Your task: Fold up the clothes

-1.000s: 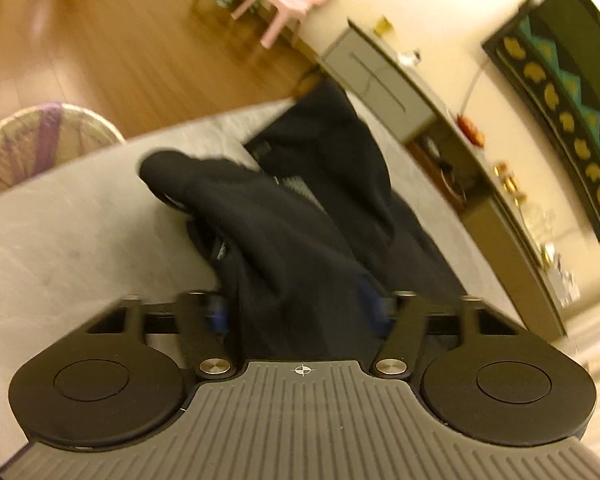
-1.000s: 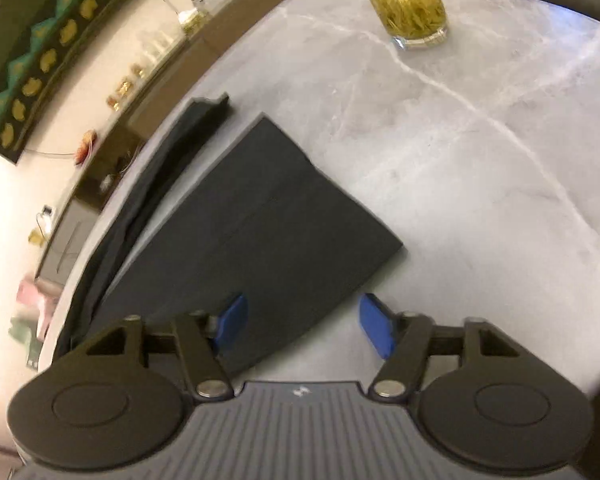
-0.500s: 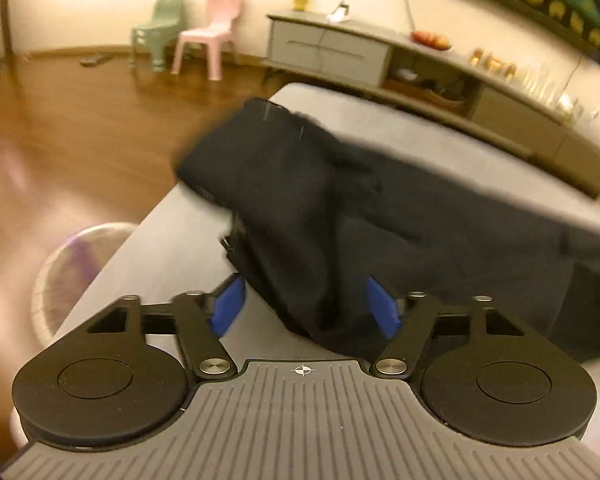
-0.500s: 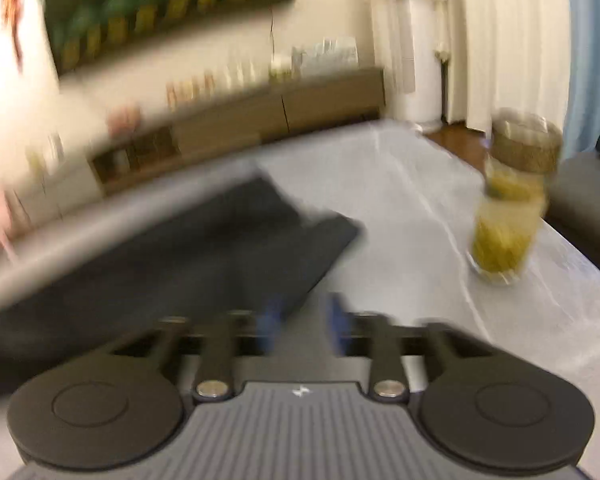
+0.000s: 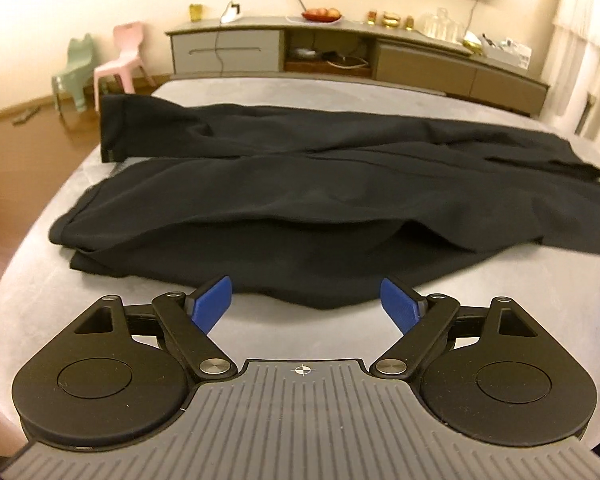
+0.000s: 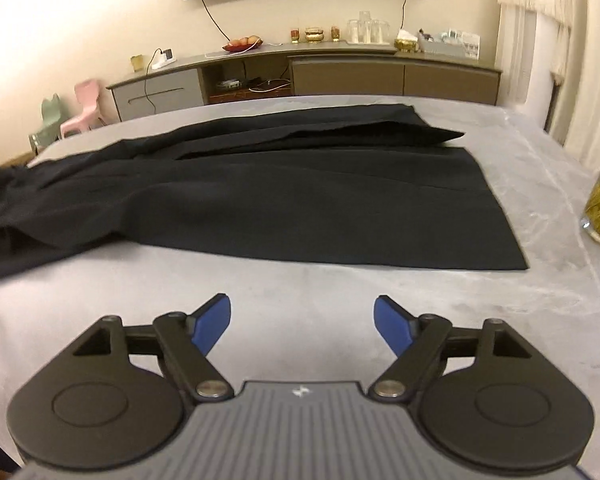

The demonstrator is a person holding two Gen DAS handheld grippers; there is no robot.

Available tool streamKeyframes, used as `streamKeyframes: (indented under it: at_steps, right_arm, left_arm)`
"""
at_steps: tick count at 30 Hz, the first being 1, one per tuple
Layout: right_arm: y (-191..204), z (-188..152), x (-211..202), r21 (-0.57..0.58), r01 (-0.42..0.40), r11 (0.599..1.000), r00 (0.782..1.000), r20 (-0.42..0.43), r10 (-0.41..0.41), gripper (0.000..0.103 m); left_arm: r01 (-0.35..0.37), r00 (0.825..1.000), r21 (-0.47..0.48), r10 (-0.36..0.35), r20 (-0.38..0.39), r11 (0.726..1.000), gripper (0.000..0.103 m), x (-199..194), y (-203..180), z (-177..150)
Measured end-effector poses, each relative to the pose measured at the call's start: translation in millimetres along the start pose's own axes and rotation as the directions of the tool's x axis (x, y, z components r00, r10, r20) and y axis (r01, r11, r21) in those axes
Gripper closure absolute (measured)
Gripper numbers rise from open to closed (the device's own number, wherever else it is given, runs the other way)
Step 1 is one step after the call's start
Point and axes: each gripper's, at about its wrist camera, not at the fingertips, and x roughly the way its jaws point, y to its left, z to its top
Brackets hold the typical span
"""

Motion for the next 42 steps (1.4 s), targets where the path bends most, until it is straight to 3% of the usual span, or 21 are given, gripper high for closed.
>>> streamKeyframes:
  at_steps: [1, 5, 8, 10, 15, 18, 20, 22, 25, 28, 30, 32, 36, 39, 40, 41, 42]
  right_arm:
    - [-7, -1, 1, 0.011, -0.006, 1.0, 1.0, -0.004, 0.006, 0.019]
    - [-23, -7, 4, 0.091, -0.07, 0.993, 0.997, -0.036, 0.074, 0.019]
    - [-46, -8, 10, 0.224, -0.148, 0.963, 0.984, -0.064, 0.166, 0.019]
    - [-60, -6, 19, 0.306, -0.157, 0.939, 0.978, -0.082, 0.19, 0.02]
    - [-104, 11, 41, 0.516, -0.148, 0.844, 0.977, -0.059, 0.207, 0.02]
    - [-117, 17, 51, 0.575, -0.139, 0.806, 0.979, -0.043, 0.199, 0.021]
    - [-125, 20, 57, 0.613, -0.133, 0.779, 0.981, -0.032, 0.193, 0.021]
    - [-133, 23, 62, 0.638, -0.128, 0.759, 0.982, -0.024, 0.185, 0.021]
    - [-138, 27, 68, 0.652, -0.123, 0.748, 0.985, -0.014, 0.174, 0.021]
    - [-146, 25, 70, 0.68, -0.11, 0.725, 0.987, -0.012, 0.161, 0.028]
    - [-155, 16, 63, 0.716, -0.104, 0.69, 0.99, 0.008, 0.141, 0.028]
    - [-156, 17, 65, 0.708, -0.082, 0.701, 0.995, 0.013, 0.103, 0.028]
    - [-158, 21, 71, 0.684, -0.032, 0.728, 0.999, 0.021, 0.025, 0.028]
    - [-150, 33, 88, 0.652, -0.029, 0.757, 1.0, 0.016, 0.025, 0.027]
    - [-145, 40, 96, 0.638, -0.036, 0.769, 0.999, 0.011, 0.037, 0.035]
    - [-141, 46, 104, 0.624, -0.042, 0.78, 0.999, 0.006, 0.049, 0.07]
    - [-139, 49, 112, 0.613, -0.038, 0.789, 0.999, -0.006, 0.053, 0.1]
  left_arm:
    - [-0.004, 1.0, 0.015, 0.004, 0.002, 1.0, 0.025, 0, -7, -2]
    - [0.05, 0.999, -0.145, -0.051, -0.003, 0.988, 0.023, 11, 26, 6]
    - [0.091, 0.995, -0.272, -0.095, 0.0, 0.958, 0.023, 19, 54, 12]
    - [0.118, 0.992, -0.355, -0.124, 0.005, 0.928, 0.023, 25, 73, 16]
    - [0.177, 0.981, -0.547, -0.193, 0.029, 0.818, 0.023, 38, 120, 26]
    - [0.207, 0.972, -0.649, -0.231, 0.05, 0.732, 0.022, 47, 148, 32]
    - [0.21, 0.966, -0.728, -0.253, 0.051, 0.652, 0.021, 58, 173, 33]
    - [0.186, 0.97, -0.763, -0.241, 0.04, 0.62, 0.021, 69, 186, 35]
    - [0.177, 0.969, -0.774, -0.247, 0.027, 0.607, 0.023, 90, 192, 41]
    - [0.173, 0.968, -0.794, -0.248, 0.03, 0.582, 0.024, 103, 195, 41]
    - [0.199, 0.965, -0.802, -0.256, 0.059, 0.564, 0.023, 104, 193, 32]
    - [0.21, 0.962, -0.806, -0.265, 0.068, 0.554, 0.023, 103, 192, 23]
    - [0.219, 0.961, -0.794, -0.268, 0.074, 0.567, 0.021, 111, 195, 27]
    - [0.214, 0.966, -0.767, -0.249, 0.073, 0.605, 0.024, 116, 189, 35]
    - [0.212, 0.967, -0.757, -0.242, 0.073, 0.618, 0.036, 117, 186, 37]
    - [0.211, 0.968, -0.747, -0.239, 0.071, 0.631, 0.063, 119, 186, 38]
    - [0.209, 0.969, -0.736, -0.237, 0.068, 0.643, 0.083, 120, 185, 38]
